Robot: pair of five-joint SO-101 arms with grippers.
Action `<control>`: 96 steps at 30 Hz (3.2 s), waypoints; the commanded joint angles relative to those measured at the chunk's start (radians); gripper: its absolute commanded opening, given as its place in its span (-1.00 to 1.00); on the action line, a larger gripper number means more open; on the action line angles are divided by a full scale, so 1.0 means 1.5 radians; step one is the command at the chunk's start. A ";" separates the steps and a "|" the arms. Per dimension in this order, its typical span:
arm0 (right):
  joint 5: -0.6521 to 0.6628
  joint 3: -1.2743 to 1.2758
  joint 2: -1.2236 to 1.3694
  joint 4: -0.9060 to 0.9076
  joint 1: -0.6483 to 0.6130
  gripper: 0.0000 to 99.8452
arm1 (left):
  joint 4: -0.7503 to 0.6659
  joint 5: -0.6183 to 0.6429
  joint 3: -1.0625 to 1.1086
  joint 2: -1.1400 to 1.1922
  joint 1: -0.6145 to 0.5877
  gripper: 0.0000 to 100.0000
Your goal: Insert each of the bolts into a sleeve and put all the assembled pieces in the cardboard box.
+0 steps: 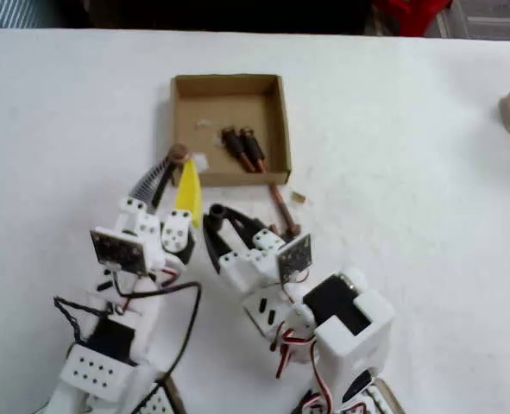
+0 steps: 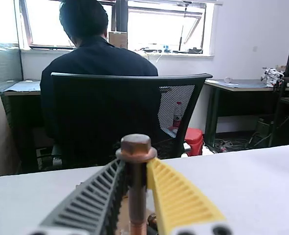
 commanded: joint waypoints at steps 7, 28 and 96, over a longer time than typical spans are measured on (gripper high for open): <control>-0.005 0.001 -0.002 -0.012 -0.024 -0.97 | 0.153 0.006 -0.009 -0.163 0.066 -0.96; 0.038 0.104 -0.009 -0.076 -0.026 -0.97 | 0.180 0.058 0.004 -0.233 0.053 -0.96; 0.070 0.103 -0.004 -0.073 -0.043 -0.97 | 0.057 0.090 0.037 0.017 0.101 -0.96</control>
